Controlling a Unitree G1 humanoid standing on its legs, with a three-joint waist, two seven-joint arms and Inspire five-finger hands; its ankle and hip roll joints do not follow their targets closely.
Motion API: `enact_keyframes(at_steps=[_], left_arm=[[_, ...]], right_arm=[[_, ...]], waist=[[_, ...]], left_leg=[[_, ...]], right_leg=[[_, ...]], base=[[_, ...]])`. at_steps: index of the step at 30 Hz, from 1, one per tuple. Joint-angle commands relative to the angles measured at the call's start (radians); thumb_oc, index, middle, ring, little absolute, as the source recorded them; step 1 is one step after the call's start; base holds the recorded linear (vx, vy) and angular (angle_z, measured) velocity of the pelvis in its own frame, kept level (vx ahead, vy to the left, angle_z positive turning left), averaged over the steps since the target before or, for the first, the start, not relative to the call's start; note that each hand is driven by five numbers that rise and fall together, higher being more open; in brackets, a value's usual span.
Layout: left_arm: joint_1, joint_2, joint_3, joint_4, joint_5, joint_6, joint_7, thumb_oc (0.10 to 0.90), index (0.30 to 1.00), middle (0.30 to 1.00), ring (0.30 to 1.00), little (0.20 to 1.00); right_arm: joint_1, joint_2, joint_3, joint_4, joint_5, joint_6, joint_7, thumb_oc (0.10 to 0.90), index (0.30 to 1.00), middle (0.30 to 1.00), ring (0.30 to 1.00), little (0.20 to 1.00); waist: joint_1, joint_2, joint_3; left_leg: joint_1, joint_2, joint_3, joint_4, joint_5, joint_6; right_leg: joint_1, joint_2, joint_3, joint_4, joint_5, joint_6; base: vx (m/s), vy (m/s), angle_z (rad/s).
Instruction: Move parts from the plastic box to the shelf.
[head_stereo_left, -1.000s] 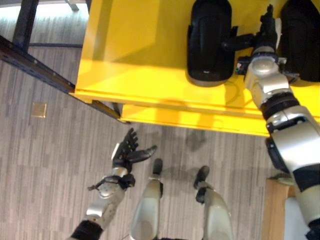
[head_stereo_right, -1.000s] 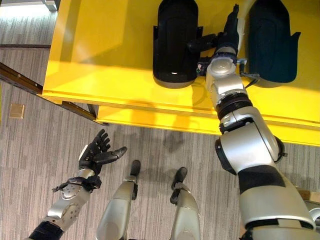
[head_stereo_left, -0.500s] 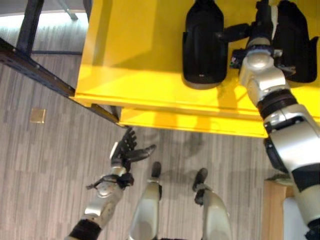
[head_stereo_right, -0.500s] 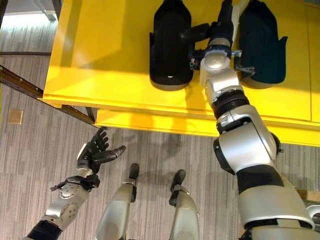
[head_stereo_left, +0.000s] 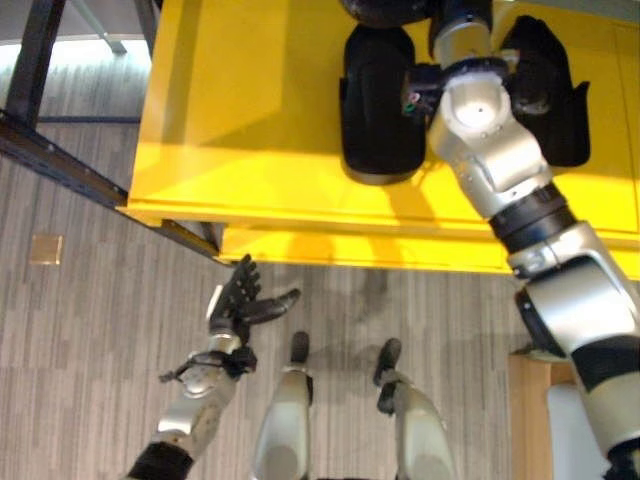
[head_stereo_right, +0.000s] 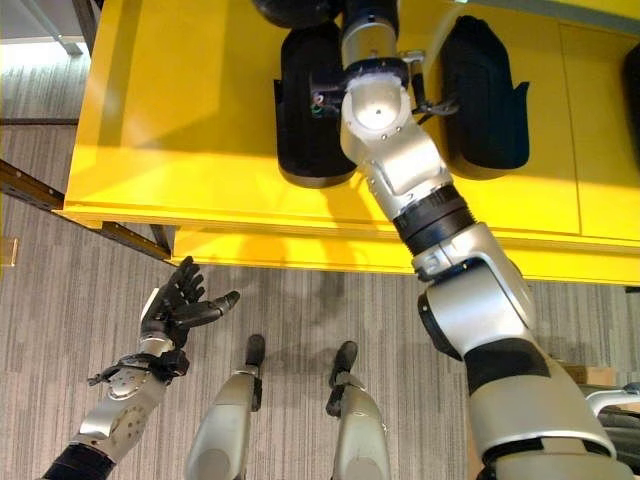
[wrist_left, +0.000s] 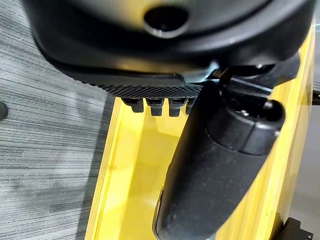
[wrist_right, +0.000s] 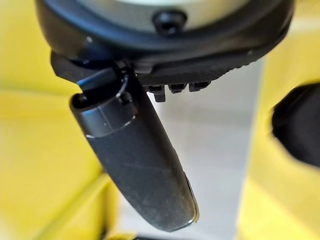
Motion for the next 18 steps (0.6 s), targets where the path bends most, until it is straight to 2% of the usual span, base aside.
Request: enact_keyframes(at_steps=[1, 8, 15, 18], left_arm=[[0.046, 0.021, -0.004, -0.061, -0.003, -0.058, -0.003, 0.900, 1.000, 1.000, 1.000, 1.000], [0.079, -0.012, 0.012, -0.063, 0.013, -0.041, -0.007, 0.900, 1.000, 1.000, 1.000, 1.000], [0.108, -0.058, 0.014, -0.058, 0.035, -0.030, -0.010, 0.900, 1.000, 1.000, 1.000, 1.000], [0.115, -0.064, 0.018, -0.056, 0.042, -0.028, -0.013, 0.900, 1.000, 1.000, 1.000, 1.000]], right_arm=[[0.031, -0.028, -0.064, -0.082, -0.007, -0.117, 0.005, 0.900, 1.000, 1.000, 1.000, 1.000], [0.294, -0.058, -0.143, -0.306, -0.029, -0.141, 0.045, 0.900, 1.000, 1.000, 1.000, 1.000], [0.600, 0.012, -0.217, -0.480, 0.009, -0.184, 0.108, 0.900, 1.000, 1.000, 1.000, 1.000], [0.668, 0.019, -0.218, -0.516, 0.023, -0.185, 0.125, 0.900, 1.000, 1.000, 1.000, 1.000]], waist=[[0.005, -0.022, -0.126], [-0.014, -0.024, -0.133], [-0.033, -0.017, -0.126], [-0.037, -0.013, -0.124]], left_leg=[[0.112, 0.066, 0.014, -0.110, -0.023, -0.017], [0.130, 0.070, 0.028, -0.138, -0.011, -0.012], [0.140, 0.071, 0.037, -0.142, -0.012, -0.011], [0.143, 0.072, 0.041, -0.148, -0.008, -0.011]], right_leg=[[-0.003, -0.093, 0.055, 0.103, -0.047, 0.085], [0.010, -0.094, 0.061, 0.073, -0.034, 0.090], [0.015, -0.098, 0.066, 0.069, -0.035, 0.095], [0.013, -0.100, 0.068, 0.068, -0.033, 0.096]], base=[[0.00, -0.001, -0.10], [0.00, 0.003, -0.09], [0.00, -0.001, -0.09], [0.00, -0.002, -0.07]])
